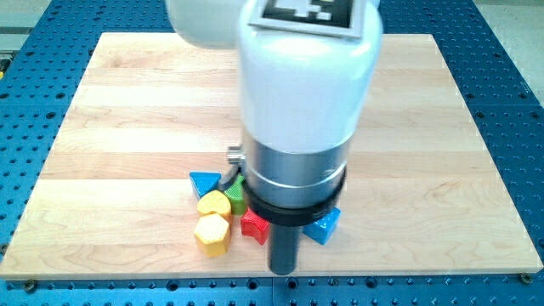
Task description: Push the yellow blocks into the green circle
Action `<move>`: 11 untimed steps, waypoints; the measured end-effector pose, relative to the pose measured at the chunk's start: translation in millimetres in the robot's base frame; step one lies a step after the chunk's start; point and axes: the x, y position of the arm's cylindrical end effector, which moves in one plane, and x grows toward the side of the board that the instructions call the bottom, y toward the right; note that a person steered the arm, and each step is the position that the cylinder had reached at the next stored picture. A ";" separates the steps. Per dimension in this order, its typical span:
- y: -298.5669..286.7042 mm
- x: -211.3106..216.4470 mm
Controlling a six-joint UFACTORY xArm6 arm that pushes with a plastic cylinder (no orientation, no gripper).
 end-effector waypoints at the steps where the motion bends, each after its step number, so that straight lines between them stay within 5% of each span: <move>1: -14.3 0.1; 6: -123.2 -15.0; 8: -110.0 -61.1; 11: -52.9 -63.1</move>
